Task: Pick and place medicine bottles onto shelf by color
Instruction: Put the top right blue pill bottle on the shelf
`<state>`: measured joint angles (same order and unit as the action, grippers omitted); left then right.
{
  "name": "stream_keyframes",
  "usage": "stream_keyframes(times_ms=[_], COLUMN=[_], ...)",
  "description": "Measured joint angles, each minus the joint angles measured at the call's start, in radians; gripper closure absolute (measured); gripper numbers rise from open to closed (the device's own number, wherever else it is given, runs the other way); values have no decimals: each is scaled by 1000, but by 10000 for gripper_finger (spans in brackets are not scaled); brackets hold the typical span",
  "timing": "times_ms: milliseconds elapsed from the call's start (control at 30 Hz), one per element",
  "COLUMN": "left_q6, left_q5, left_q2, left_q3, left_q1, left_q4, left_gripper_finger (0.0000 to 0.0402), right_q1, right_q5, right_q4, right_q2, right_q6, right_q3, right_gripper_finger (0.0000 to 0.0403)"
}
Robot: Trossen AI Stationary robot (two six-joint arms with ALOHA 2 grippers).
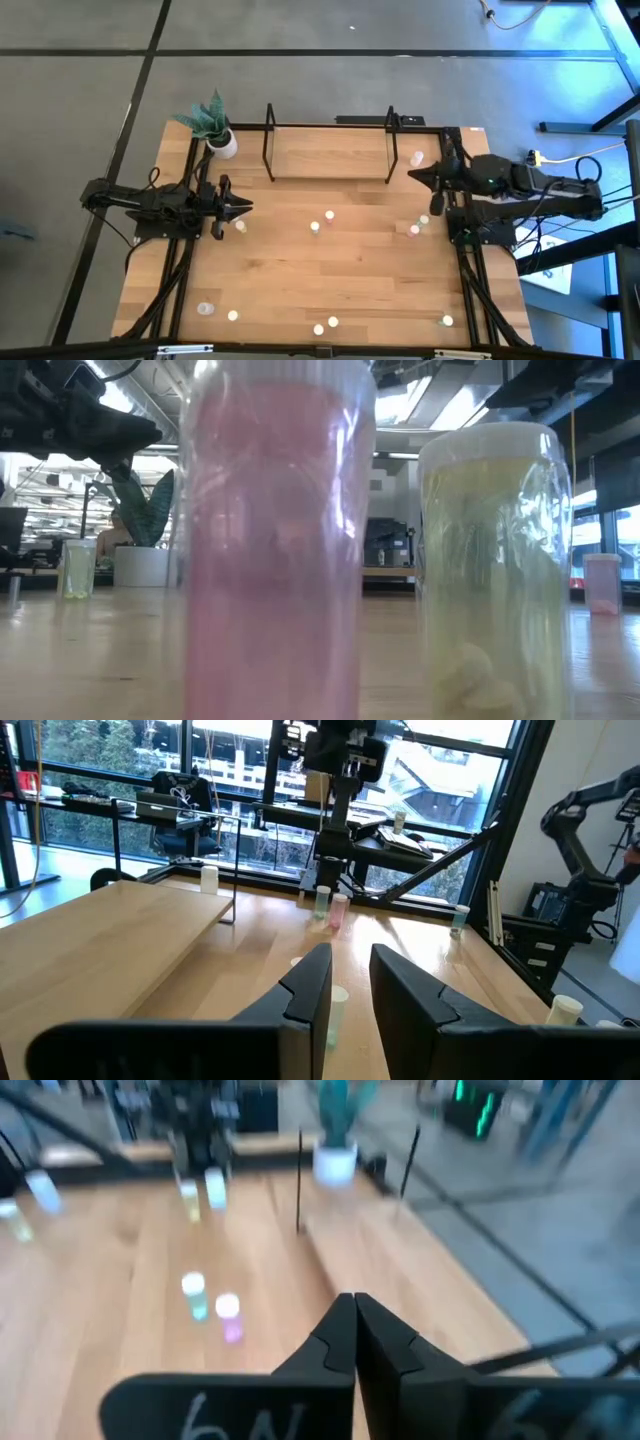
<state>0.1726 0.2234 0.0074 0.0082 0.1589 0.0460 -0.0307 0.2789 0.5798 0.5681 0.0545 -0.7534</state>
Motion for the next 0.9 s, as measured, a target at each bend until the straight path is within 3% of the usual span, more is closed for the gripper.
stream_keyframes(times_ms=[200,367,600,733,900], left_q6=[0,5,-57,-71,-75], left_q5=[0,0,69,84,93], left_q2=[0,0,17,91,279], left_q3=[0,13,147,274,436], left_q1=[0,0,0,0,0], left_q4=[0,16,-56,-179,-284], left_gripper_finger=[335,335,335,335,335], right_q1=[0,1,3,3,3], right_q5=[-10,-150,-276,-318,-389], right_q4=[275,449,589,640,711], right_q2=[154,221,278,284,296], right_q6=[72,72,74,26,-3], right_q3=[-183,-277,-337,-358,-388], right_gripper_finger=[402,402,402,402,402])
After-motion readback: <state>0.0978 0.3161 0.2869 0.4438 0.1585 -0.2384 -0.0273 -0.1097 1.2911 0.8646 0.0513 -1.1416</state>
